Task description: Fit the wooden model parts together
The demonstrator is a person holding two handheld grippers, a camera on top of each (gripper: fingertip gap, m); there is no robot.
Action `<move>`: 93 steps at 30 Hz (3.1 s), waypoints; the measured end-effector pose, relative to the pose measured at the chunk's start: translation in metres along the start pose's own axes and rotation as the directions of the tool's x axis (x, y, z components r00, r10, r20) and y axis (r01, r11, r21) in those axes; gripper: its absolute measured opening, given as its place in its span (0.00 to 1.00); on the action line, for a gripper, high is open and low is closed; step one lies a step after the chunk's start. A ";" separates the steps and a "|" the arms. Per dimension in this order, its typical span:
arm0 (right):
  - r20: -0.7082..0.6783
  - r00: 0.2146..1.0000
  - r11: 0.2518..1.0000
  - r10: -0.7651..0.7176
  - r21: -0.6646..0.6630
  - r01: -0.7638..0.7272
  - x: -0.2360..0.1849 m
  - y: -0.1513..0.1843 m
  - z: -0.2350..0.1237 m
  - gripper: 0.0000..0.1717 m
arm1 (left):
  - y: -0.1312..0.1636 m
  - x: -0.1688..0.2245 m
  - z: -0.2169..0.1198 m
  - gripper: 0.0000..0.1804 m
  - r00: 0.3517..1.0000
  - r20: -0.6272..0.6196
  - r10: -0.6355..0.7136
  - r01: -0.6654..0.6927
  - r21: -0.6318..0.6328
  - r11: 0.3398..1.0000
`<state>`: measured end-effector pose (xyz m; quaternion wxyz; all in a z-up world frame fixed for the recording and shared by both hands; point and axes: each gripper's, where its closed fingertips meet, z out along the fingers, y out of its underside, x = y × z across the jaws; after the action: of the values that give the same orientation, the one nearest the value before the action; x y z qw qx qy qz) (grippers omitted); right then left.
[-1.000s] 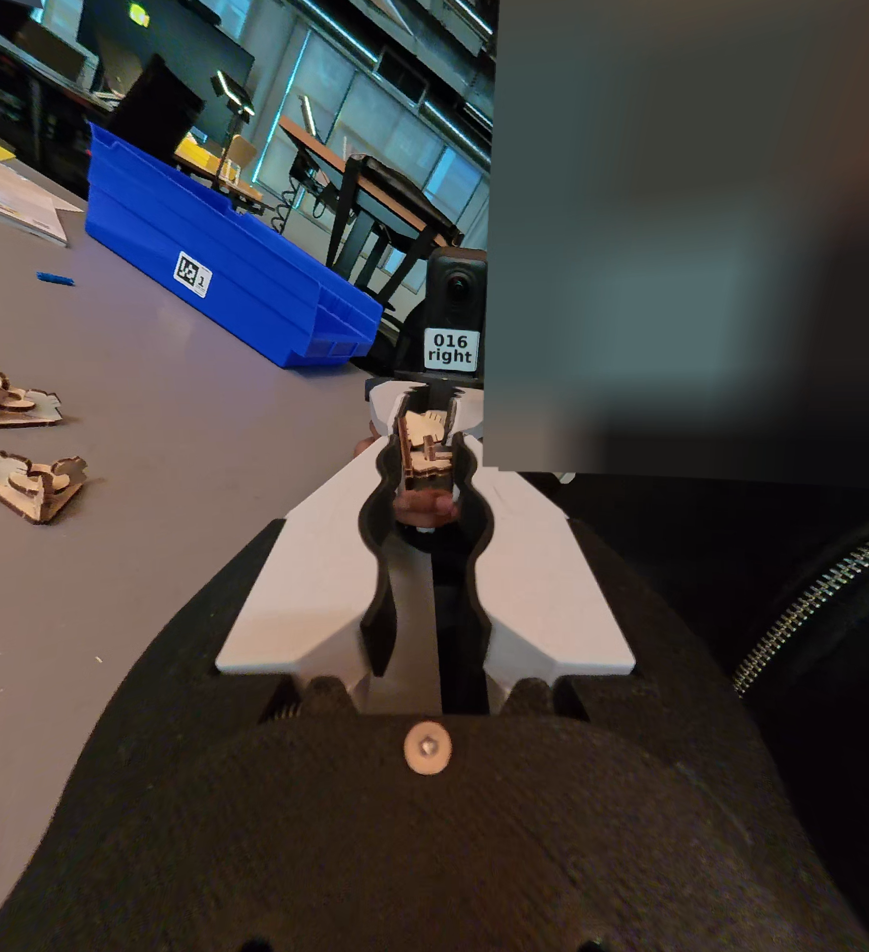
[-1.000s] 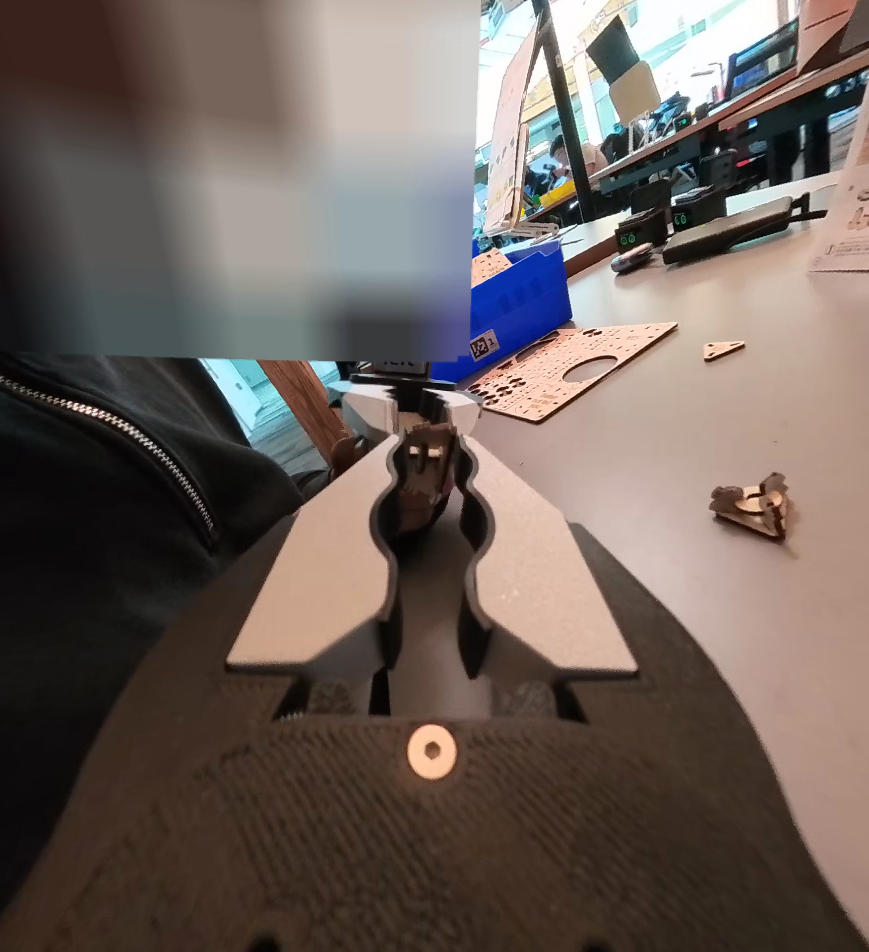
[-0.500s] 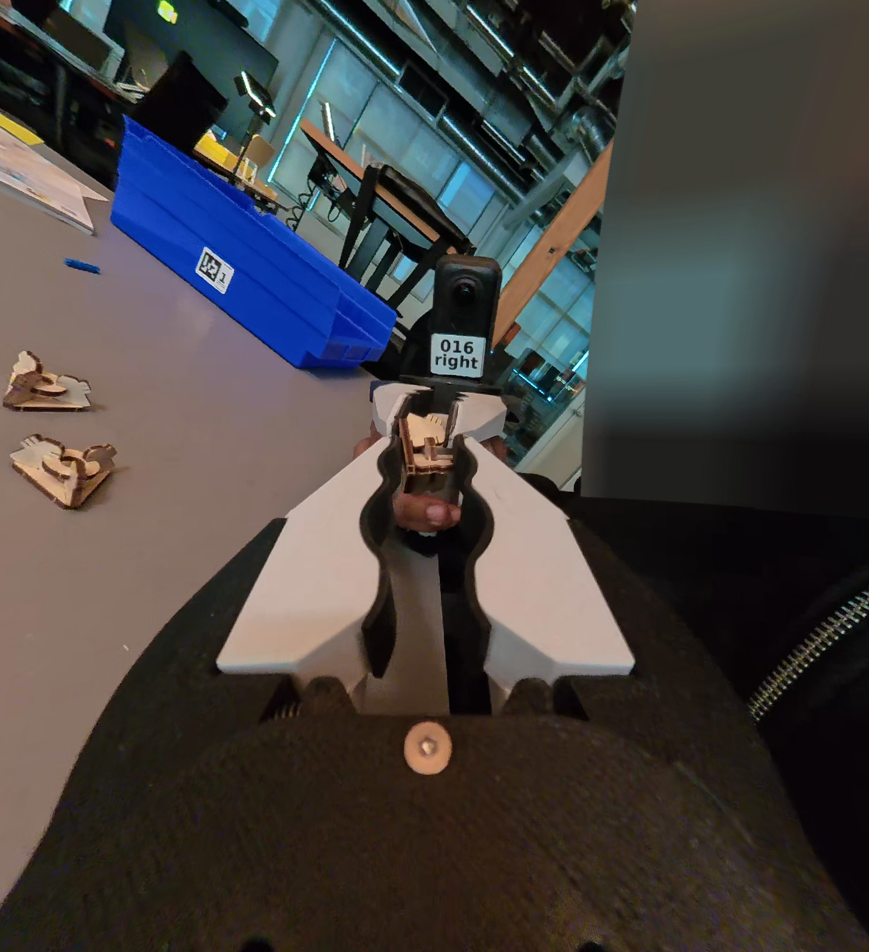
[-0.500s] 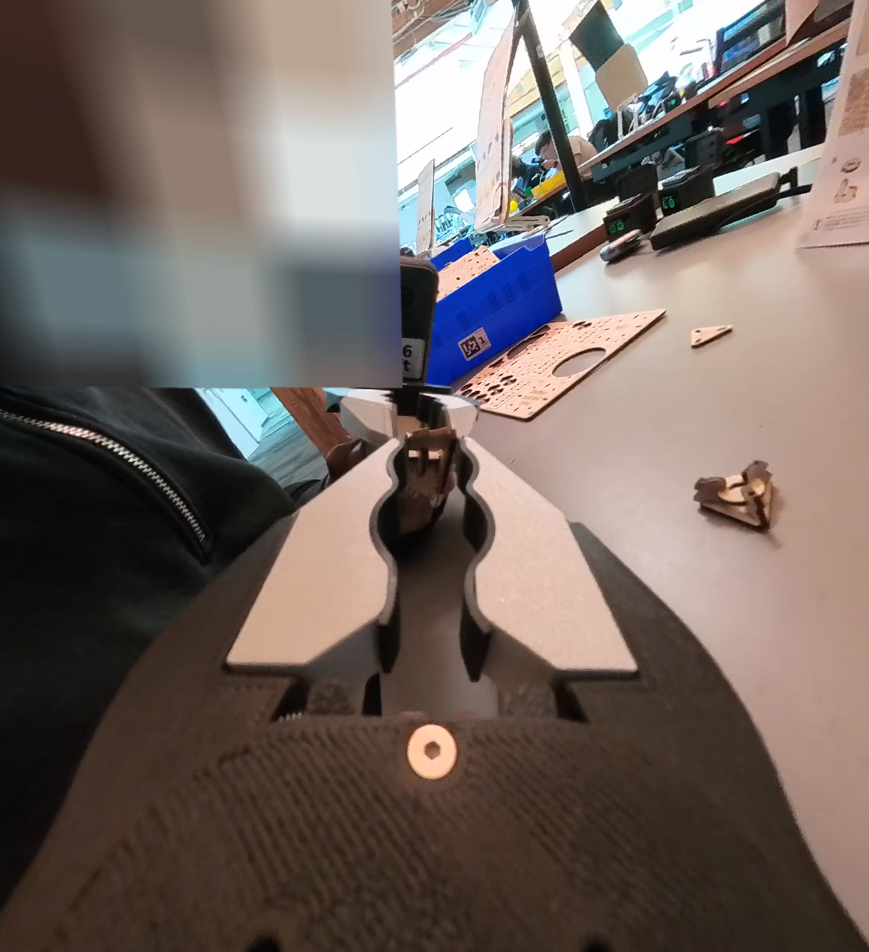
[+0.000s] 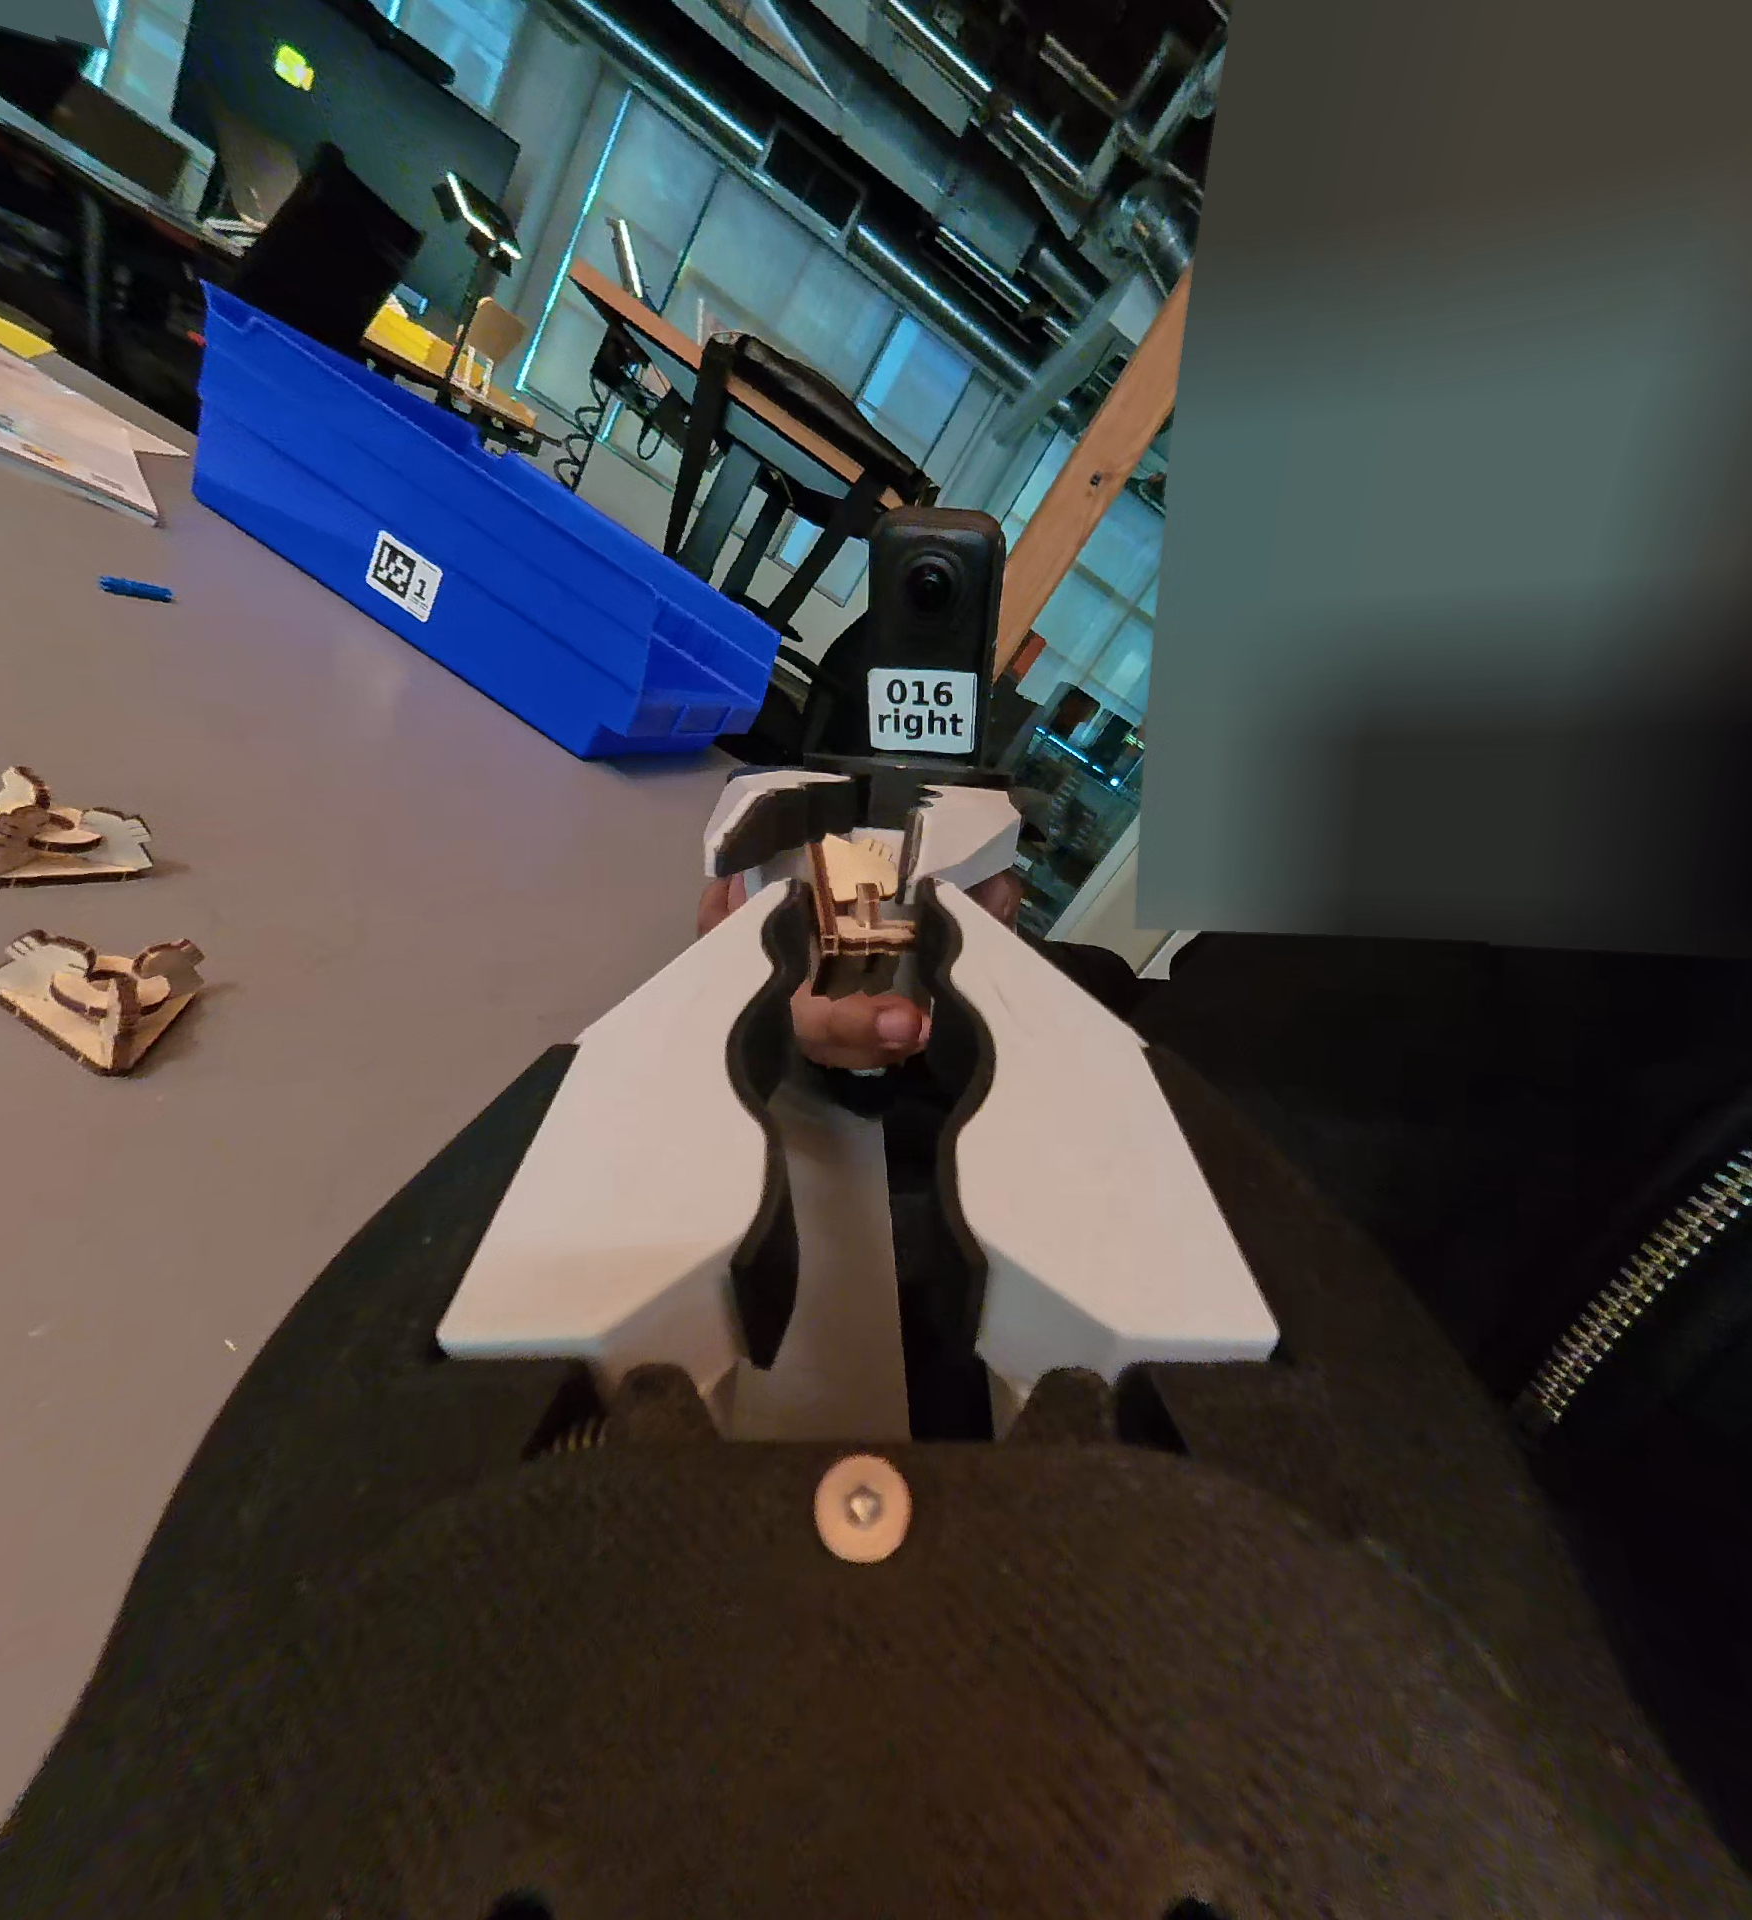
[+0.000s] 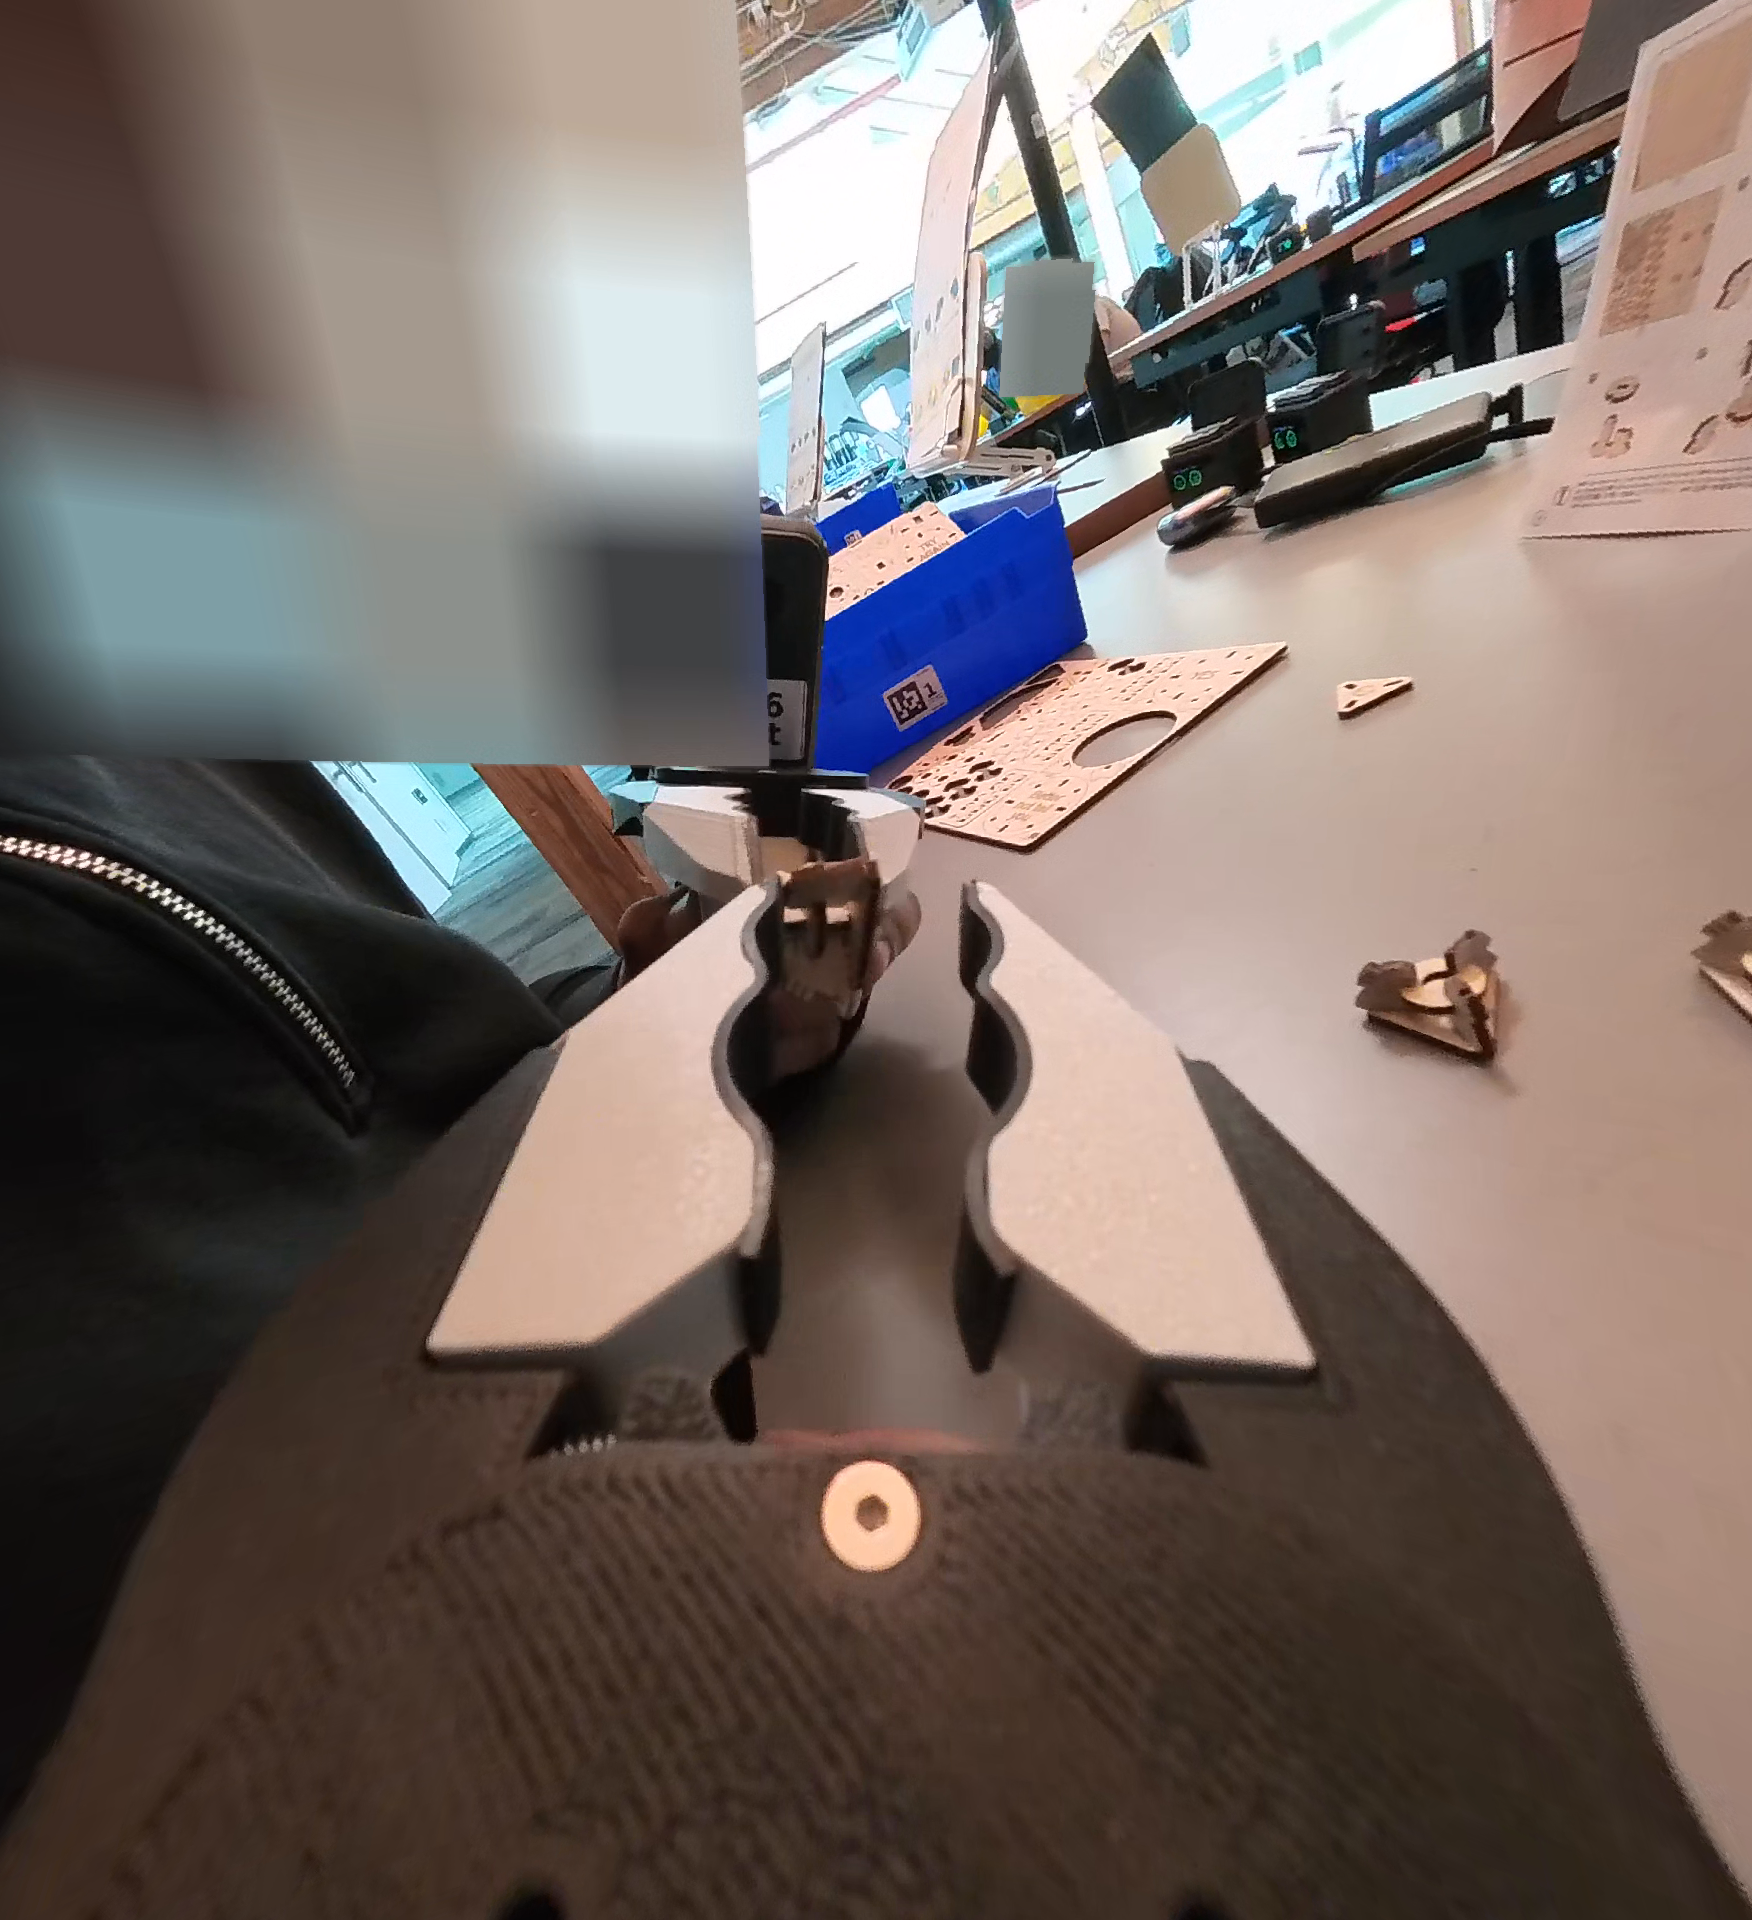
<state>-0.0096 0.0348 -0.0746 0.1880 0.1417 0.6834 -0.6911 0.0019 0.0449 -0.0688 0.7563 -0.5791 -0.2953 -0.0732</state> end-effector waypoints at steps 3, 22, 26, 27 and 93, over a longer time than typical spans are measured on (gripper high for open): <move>0.009 1.000 1.000 0.008 -0.012 -0.007 -0.001 0.000 -0.004 0.21 | 0.001 0.002 0.001 0.09 1.000 -0.011 0.002 -0.002 -0.007 1.000; -0.034 0.918 0.895 -0.394 -0.240 0.376 -0.005 0.007 -0.019 0.12 | 0.018 -0.009 0.010 0.09 0.990 0.116 0.083 -0.068 -0.129 0.989; 0.001 0.922 0.889 -0.387 -0.265 0.374 -0.007 0.013 -0.017 0.12 | 0.021 -0.008 0.011 0.09 0.985 0.124 0.121 -0.101 -0.160 0.982; 0.008 0.925 0.890 -0.381 -0.268 0.369 -0.007 0.013 -0.017 0.11 | 0.021 -0.007 0.011 0.09 0.985 0.119 0.125 -0.105 -0.161 0.981; -0.047 0.931 0.904 -0.363 -0.259 0.340 0.004 0.016 -0.017 0.07 | 0.023 -0.017 0.011 0.09 0.984 0.158 0.083 -0.054 -0.181 0.982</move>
<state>-0.0072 0.0512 -0.0908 0.0442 0.0240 0.7861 -0.6161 -0.0055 0.0589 -0.0954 0.6773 -0.6576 -0.3290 -0.0247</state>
